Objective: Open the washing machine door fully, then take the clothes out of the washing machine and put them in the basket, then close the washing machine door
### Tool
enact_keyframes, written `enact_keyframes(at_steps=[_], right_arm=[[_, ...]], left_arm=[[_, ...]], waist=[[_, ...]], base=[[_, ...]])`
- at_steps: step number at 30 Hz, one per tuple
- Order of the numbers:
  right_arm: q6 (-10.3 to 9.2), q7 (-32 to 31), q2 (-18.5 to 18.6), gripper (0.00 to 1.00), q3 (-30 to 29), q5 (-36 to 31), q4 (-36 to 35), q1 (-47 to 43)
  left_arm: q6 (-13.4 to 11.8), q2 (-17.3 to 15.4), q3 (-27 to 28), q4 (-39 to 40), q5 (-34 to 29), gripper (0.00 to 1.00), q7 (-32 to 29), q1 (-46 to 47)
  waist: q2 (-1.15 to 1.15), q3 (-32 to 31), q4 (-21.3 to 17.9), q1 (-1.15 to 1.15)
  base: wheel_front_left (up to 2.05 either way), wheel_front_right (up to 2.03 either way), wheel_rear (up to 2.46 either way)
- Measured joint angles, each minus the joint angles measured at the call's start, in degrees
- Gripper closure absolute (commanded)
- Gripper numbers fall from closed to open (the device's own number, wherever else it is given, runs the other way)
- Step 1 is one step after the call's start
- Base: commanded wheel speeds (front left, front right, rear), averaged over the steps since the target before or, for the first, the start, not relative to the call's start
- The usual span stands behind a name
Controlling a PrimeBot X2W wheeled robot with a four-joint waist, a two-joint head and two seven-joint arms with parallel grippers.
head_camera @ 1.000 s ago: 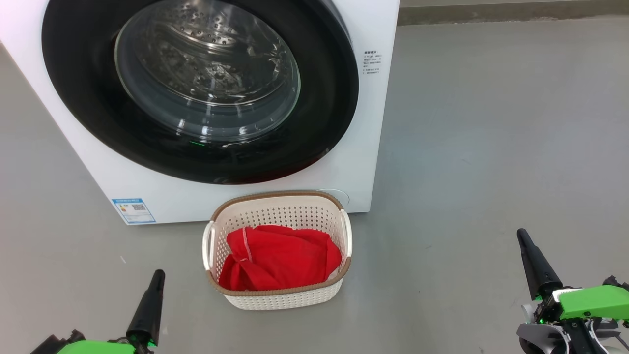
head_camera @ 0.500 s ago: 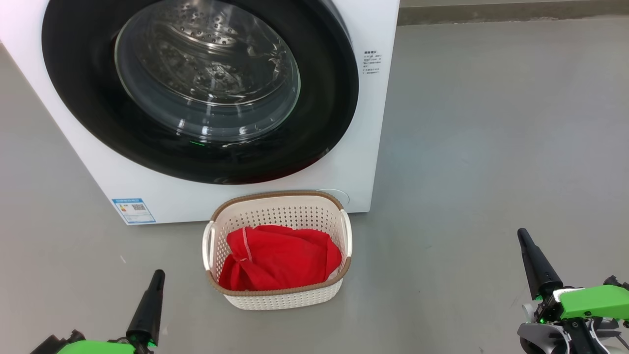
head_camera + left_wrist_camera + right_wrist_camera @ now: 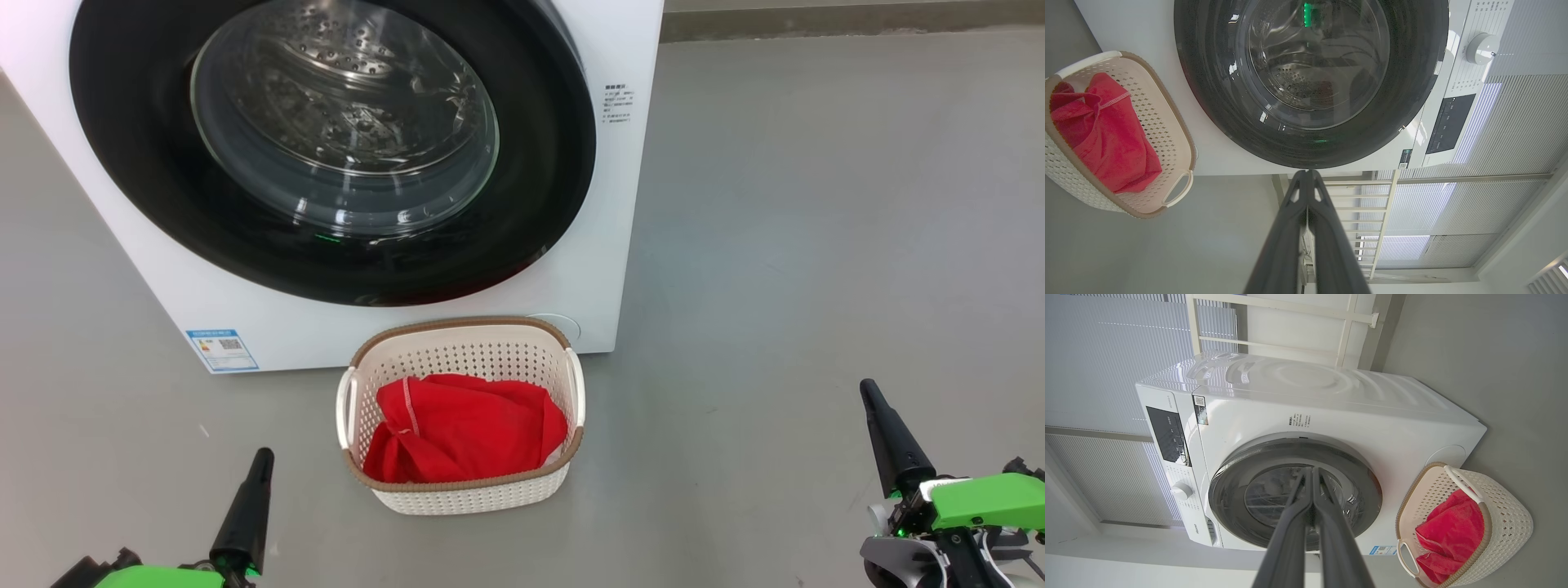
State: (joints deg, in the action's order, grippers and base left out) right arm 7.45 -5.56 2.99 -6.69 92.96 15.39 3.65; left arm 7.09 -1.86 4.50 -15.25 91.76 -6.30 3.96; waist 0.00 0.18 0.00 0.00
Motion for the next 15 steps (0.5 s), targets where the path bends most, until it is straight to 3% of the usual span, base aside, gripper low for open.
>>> enact_keyframes(at_steps=[15], right_arm=[[0.00,0.0,-0.1,1.00,-0.1,0.0,0.0,0.0]], left_arm=[[0.0,0.0,0.0,0.0,0.0,1.00,0.0,0.0]], waist=[[0.00,0.0,0.0,0.00]], base=[[0.00,0.00,0.00]])
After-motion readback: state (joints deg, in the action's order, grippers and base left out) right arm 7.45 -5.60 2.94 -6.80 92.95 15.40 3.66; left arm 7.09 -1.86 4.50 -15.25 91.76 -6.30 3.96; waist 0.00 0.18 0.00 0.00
